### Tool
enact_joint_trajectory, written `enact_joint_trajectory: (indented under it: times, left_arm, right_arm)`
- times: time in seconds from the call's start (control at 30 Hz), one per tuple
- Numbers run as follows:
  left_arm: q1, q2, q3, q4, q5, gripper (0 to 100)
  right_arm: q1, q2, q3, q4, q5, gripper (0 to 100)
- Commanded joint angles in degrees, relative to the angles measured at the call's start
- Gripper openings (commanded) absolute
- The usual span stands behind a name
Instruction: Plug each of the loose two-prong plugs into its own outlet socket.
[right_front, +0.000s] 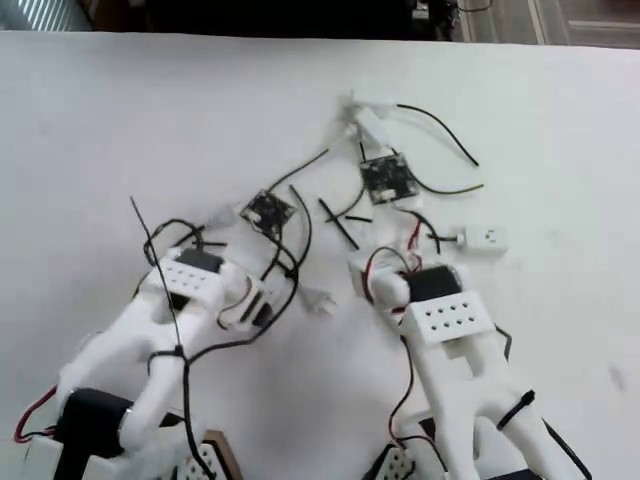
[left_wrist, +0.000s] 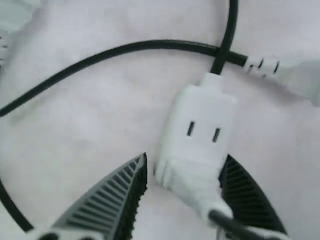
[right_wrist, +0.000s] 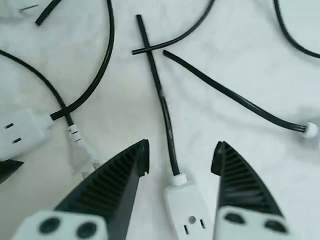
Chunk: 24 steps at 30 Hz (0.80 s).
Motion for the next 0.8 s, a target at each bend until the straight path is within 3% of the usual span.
enact_joint_trajectory:
  times: [0.0, 0.23, 0.6, 0.77]
  left_arm:
    - [1.9, 0.2, -2.5, 0.2, 0.4, 18]
    - [3.4, -1.6, -2.5, 0.5, 0.1, 2]
    - [2.0, -32.7, -5.1, 15.7, 0.0, 2]
    - [-3.5, -32.7, -13.0, 16.5, 0.2, 2]
  right_arm:
    - [4.6, -2.6, -3.0, -1.1, -0.6, 20.2]
    - [10.5, -2.3, -2.8, -4.7, -6.9, 20.1]
    - [11.8, -2.4, -2.8, -4.8, -7.0, 20.1]
    - [11.8, -2.1, -2.8, -4.8, -7.0, 20.1]
